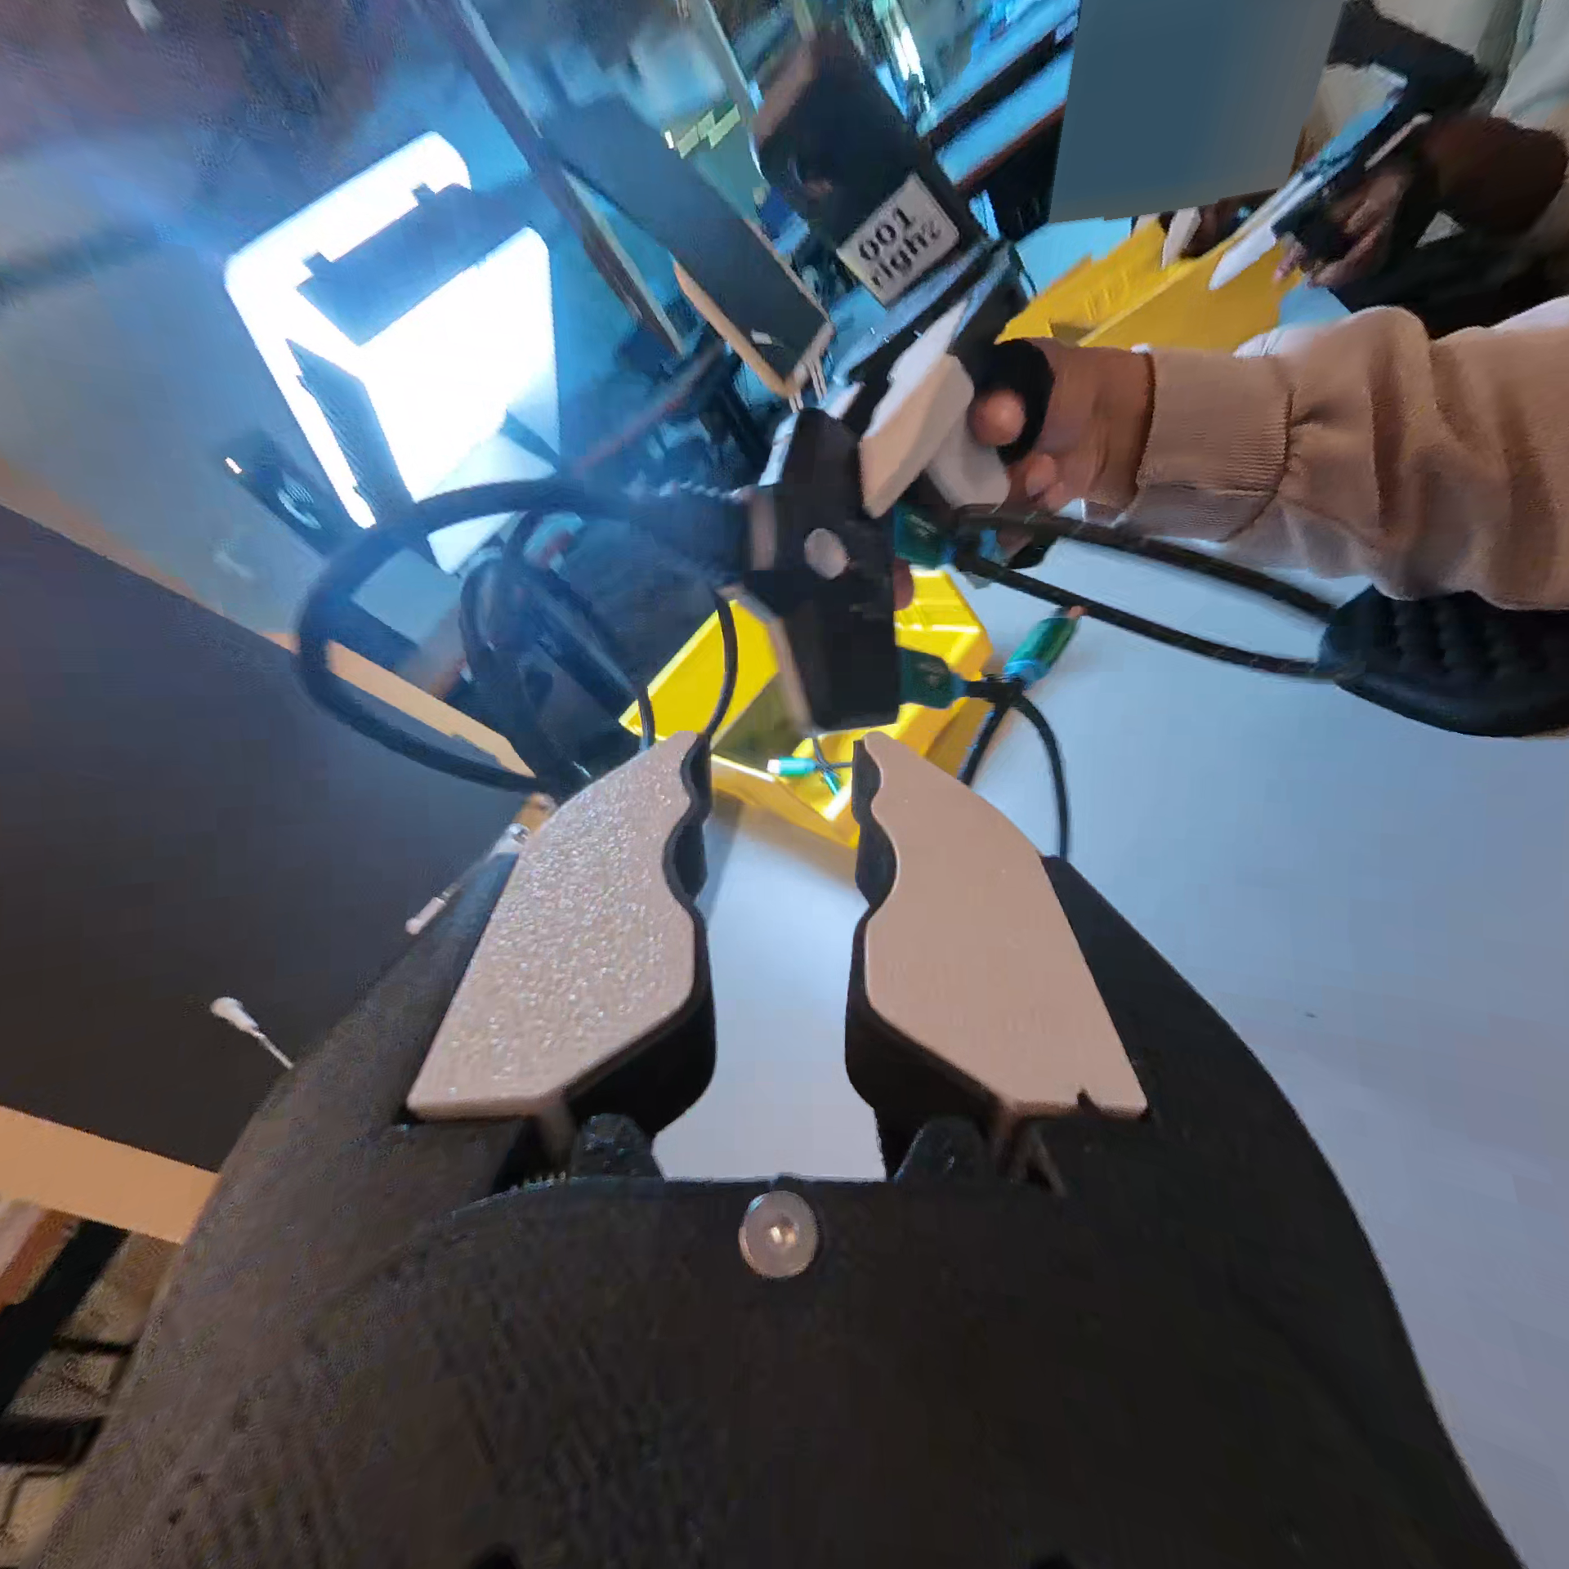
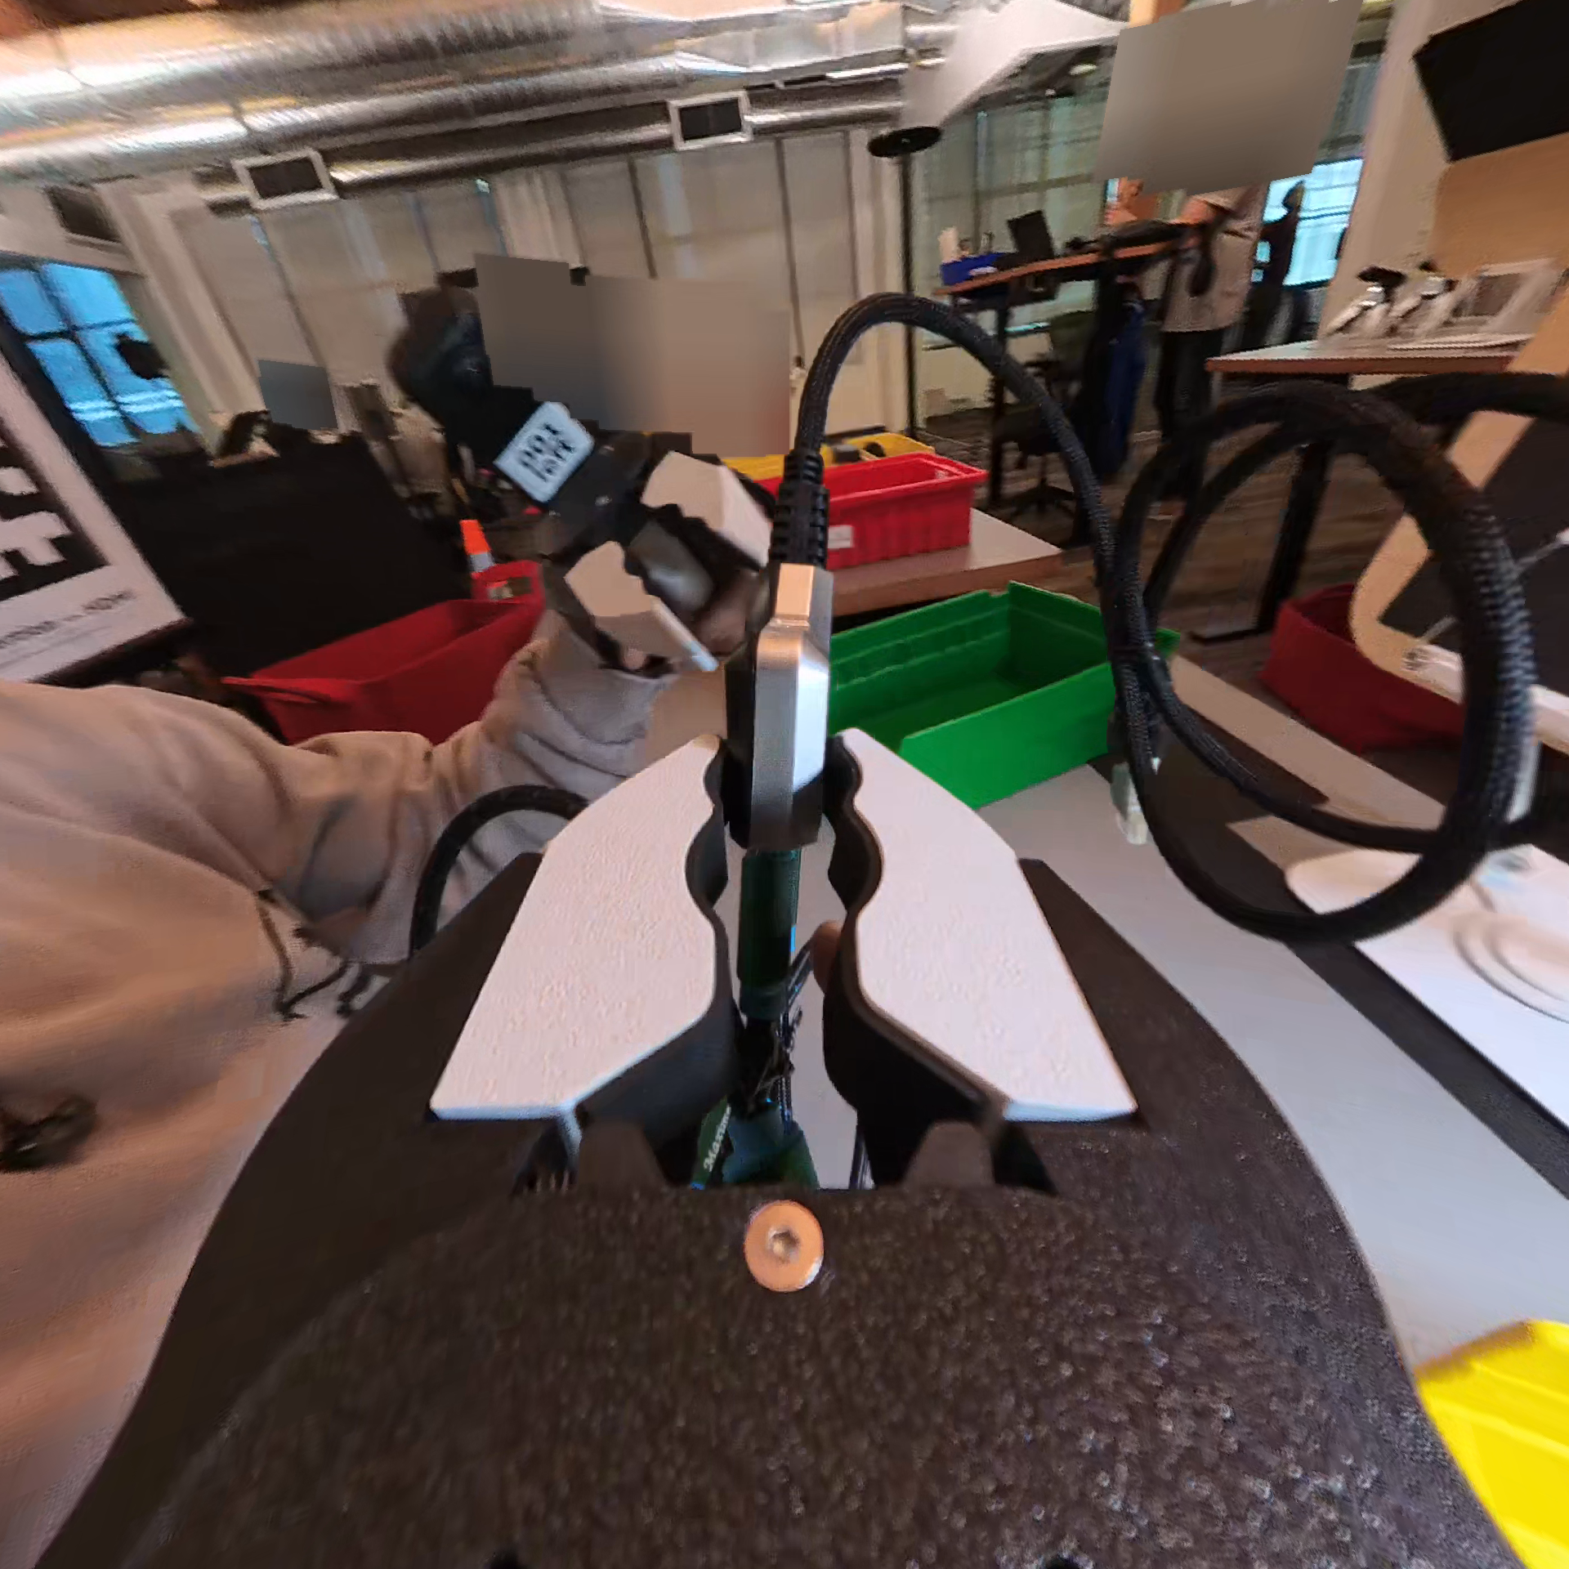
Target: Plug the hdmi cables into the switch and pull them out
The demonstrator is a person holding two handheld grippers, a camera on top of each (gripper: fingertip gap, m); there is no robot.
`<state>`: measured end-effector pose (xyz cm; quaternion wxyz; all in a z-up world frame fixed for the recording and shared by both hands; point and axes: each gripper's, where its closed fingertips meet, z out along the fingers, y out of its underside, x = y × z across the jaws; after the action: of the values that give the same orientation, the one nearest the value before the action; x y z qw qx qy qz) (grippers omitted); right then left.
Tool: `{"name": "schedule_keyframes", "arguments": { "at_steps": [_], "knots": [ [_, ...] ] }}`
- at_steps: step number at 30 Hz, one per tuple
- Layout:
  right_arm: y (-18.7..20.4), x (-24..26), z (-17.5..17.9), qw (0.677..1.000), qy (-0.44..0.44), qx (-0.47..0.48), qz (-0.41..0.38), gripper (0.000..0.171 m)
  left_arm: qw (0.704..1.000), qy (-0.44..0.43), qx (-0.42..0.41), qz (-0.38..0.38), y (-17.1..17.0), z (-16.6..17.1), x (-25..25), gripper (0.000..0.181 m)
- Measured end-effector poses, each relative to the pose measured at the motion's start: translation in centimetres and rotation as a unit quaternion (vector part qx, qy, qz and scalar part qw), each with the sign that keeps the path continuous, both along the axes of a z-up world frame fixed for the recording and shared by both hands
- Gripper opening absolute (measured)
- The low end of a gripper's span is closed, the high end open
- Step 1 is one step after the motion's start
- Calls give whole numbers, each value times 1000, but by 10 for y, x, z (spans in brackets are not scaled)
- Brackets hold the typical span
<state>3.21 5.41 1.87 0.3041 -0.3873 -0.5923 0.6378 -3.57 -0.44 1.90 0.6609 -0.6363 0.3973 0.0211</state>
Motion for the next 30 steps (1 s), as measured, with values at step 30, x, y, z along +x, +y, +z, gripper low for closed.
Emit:
{"name": "schedule_keyframes", "arguments": {
  "at_steps": [30],
  "knots": [
    [19,-39,-44,953,-115,-273,65,31,891,368,247,96,39,-38,39,31]
  ]
}}
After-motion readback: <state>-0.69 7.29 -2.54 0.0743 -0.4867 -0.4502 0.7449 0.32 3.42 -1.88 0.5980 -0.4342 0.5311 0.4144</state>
